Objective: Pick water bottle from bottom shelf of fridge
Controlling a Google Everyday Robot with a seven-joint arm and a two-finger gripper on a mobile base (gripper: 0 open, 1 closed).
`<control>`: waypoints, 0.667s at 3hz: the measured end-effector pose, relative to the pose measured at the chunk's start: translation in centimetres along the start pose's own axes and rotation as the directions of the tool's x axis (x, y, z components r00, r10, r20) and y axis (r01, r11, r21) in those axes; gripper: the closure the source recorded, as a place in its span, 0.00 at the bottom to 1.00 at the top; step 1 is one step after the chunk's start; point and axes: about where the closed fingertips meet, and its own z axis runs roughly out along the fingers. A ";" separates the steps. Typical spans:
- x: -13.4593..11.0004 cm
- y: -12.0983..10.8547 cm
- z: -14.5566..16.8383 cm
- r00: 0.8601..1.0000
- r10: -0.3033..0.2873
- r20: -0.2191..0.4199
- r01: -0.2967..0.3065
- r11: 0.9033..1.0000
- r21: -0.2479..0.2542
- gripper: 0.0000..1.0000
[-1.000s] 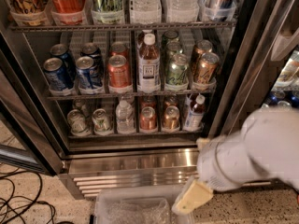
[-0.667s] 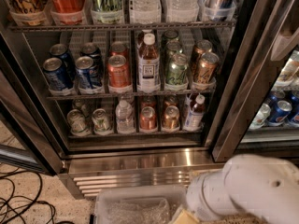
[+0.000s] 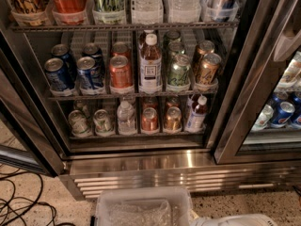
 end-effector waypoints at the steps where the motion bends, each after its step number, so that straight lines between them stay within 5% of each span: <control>1: -1.4 -1.8 0.8 0.987 -0.045 0.154 0.029 0.994 0.109 0.00; 2: -6.4 -4.3 -0.1 0.910 -0.141 0.389 0.039 0.965 0.259 0.00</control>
Offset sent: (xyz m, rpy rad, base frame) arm 0.1323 0.0008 0.1321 0.5264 -1.0473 -0.3105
